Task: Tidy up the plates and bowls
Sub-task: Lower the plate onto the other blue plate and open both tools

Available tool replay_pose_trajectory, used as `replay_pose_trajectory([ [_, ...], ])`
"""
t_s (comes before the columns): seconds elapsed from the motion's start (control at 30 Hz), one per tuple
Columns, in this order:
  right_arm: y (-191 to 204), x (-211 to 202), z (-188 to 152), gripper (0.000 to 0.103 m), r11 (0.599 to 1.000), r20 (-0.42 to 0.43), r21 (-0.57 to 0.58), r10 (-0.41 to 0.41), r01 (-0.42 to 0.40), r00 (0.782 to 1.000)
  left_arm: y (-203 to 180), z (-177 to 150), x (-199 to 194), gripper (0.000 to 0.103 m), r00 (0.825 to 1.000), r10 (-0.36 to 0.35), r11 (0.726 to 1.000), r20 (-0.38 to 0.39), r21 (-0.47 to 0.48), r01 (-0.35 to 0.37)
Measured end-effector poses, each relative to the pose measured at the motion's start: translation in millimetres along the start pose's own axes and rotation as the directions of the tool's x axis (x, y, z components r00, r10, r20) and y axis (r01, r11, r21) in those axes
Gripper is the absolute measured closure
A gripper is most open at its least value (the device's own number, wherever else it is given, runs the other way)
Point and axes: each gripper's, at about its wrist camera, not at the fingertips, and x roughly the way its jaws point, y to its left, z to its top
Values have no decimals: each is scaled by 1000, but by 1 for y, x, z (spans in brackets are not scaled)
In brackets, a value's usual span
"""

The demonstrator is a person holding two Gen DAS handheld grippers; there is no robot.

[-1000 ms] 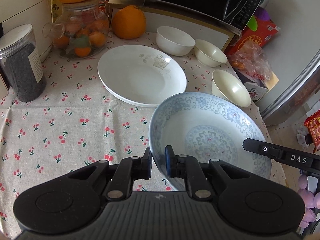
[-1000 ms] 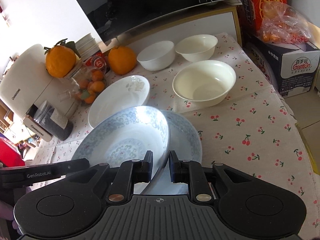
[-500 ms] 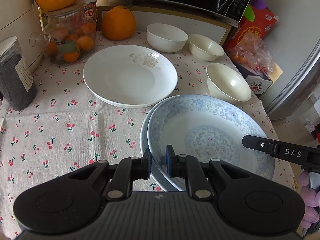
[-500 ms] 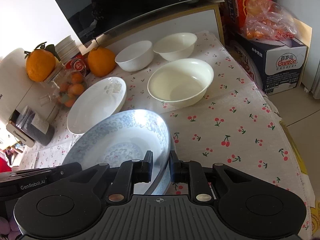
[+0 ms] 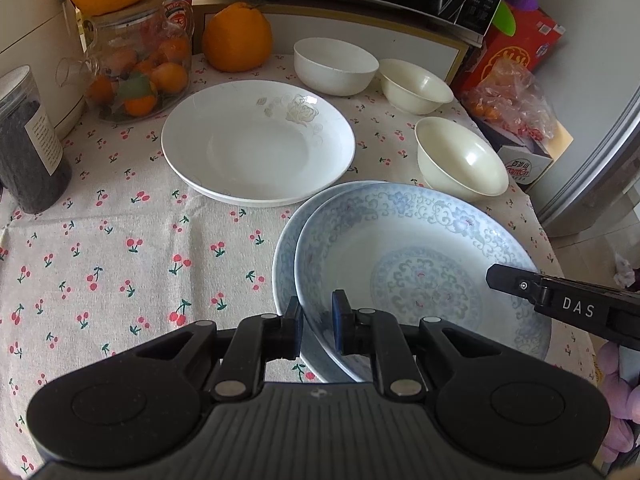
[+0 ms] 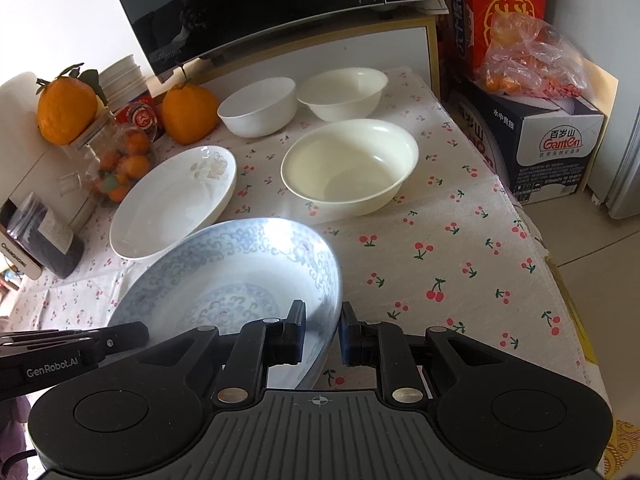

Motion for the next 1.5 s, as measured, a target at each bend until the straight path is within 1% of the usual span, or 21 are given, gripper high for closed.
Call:
replay_pose_trajectory([
  [0.3,0,1,1,85,1000,-11,-11,-6,6,1000,4,-2,2,90,1000,-16,999,-10,-31,16],
  [0.43,1,2,4,85,1000,-24,-15,-15,14,1000,4,-1,2,90,1000,-20,999,-13,-30,20],
  [0.63,5,3,6,85,998,-43,-46,-37,35,998,3,-1,1,90,1000,-14,1000,-14,-26,13],
  [0.83,12,3,6,85,993,-70,-90,-77,71,995,0,-1,0,90,1000,4,1000,-5,-7,-4],
  [1.0,14,4,5,86,992,-86,-101,-85,76,993,-3,-1,-5,91,999,33,999,21,33,-34],
  [1.1,17,2,4,86,989,-79,-118,-96,86,992,-5,-1,-6,91,998,52,997,34,61,-54],
  [1.13,18,2,3,87,988,-77,-126,-98,87,992,-7,-2,-7,91,997,67,995,40,76,-69],
  [1.17,19,1,3,91,988,-77,-130,-95,85,992,-8,-2,-7,91,994,94,990,46,97,-98],
  [1.2,20,1,3,92,987,-75,-136,-94,83,993,-9,-3,-6,91,992,117,986,43,111,-121],
  [1.23,22,0,2,92,986,-72,-145,-96,85,993,-6,-3,-4,90,992,121,987,35,107,-124],
  [1.3,24,-1,2,92,984,-69,-155,-101,89,993,-1,-3,-1,91,996,93,993,10,76,-93],
  [1.5,22,-2,2,92,985,-69,-142,-104,93,992,-10,-5,-3,92,991,129,981,40,144,-133],
])
